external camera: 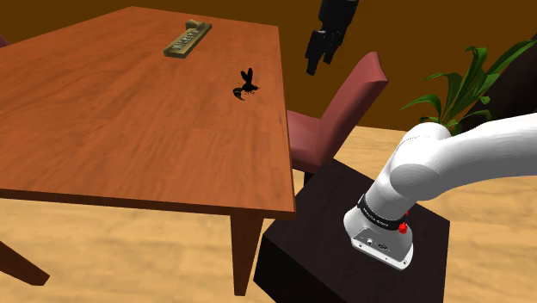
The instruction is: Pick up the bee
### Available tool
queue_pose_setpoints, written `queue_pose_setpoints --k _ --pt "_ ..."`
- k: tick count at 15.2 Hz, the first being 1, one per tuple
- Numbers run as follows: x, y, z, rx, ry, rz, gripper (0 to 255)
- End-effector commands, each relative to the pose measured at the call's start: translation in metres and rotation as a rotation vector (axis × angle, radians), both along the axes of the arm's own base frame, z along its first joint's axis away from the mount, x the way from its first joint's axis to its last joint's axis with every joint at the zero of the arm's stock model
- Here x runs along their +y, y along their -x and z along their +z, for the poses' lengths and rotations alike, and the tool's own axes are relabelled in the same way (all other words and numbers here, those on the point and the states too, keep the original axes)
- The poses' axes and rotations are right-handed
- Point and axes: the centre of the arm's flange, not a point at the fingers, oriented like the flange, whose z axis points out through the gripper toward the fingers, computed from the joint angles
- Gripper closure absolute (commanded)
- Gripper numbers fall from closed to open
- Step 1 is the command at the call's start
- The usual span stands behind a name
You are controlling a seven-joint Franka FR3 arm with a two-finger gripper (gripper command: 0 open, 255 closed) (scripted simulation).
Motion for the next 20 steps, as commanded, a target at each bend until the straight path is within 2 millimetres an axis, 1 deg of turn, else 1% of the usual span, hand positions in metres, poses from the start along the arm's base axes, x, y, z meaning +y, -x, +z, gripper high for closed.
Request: queue_pose_setpoints --k 1,5,8,12,16,20 --pt "0.0 0.0 0.0 0.0 0.0 0.0 0" --pt "-0.003 -0.044 -0.022 -0.013 -0.046 0.119 0" --pt "-0.001 -0.078 -0.038 -0.022 -0.08 0.208 0" --pt "0.006 -0.123 -0.059 -0.034 -0.126 0.327 0" --pt "0.02 -0.164 -0.078 -0.046 -0.169 0.441 0" --pt "0.02 -0.164 -0.099 -0.046 -0.169 0.441 0"
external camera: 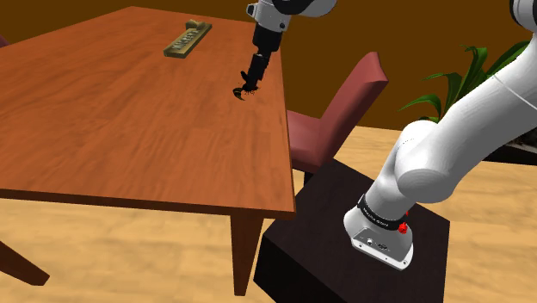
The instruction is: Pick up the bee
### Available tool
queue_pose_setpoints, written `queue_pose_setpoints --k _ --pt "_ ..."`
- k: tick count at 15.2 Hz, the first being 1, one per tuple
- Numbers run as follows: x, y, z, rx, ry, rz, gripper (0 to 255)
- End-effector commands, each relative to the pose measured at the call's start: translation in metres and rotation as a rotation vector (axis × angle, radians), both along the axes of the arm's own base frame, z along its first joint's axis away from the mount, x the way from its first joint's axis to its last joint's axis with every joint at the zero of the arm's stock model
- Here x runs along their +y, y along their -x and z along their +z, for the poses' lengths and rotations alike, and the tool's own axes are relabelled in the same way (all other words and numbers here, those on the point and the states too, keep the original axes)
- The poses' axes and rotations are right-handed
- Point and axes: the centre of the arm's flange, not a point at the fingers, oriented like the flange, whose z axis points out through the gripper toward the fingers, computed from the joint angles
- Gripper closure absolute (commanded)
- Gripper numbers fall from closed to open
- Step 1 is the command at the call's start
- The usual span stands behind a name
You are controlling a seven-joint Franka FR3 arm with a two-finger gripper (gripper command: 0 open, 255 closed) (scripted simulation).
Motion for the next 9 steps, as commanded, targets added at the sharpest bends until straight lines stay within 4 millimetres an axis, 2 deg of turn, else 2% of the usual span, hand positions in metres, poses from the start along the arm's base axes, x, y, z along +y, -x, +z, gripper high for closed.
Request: queue_pose_setpoints --k 1,5,6,9 --pt "0.0 -0.001 -0.01 -0.001 -0.001 0.002 0" --pt "0.0 -0.001 -0.024 -0.001 -0.001 0.002 0" --pt "0.0 -0.001 -0.024 -0.001 -0.001 0.002 255" --pt "0.0 -0.002 -0.024 -0.001 -0.001 0.002 255"
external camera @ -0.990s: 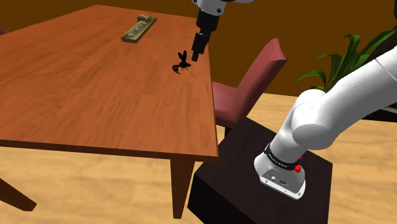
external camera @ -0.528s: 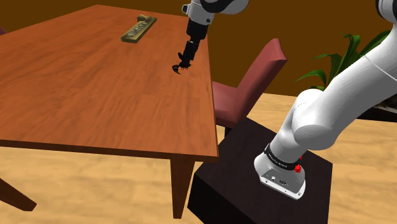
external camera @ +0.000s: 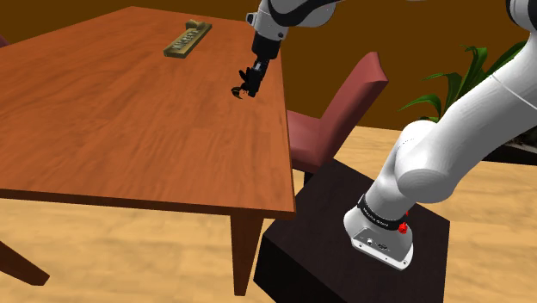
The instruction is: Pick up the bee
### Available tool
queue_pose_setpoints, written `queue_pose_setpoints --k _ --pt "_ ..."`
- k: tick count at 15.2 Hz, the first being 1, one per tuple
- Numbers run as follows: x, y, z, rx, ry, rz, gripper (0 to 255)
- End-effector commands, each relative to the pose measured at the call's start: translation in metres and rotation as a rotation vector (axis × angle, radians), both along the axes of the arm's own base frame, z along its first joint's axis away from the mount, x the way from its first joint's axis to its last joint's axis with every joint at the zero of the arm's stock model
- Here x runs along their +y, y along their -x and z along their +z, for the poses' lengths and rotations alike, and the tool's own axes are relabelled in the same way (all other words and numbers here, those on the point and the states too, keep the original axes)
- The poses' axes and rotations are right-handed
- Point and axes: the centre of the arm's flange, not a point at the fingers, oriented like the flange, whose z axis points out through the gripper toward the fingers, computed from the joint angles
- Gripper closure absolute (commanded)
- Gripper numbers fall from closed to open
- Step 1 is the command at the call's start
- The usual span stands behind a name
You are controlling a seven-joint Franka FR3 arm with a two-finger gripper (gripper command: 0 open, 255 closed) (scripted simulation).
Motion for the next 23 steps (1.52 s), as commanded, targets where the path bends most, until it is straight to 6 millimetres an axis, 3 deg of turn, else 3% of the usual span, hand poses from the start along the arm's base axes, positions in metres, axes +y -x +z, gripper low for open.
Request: queue_pose_setpoints --k 1,6,21,23 --pt "0.002 0.0 -0.003 0.007 0.0 0.002 255" --pt "0.001 0.001 -0.003 0.007 0.0 0.002 255" --pt "0.001 0.001 0.076 0.007 0.0 0.002 255" --pt "0.001 0.001 0.077 0.007 0.0 0.002 255"
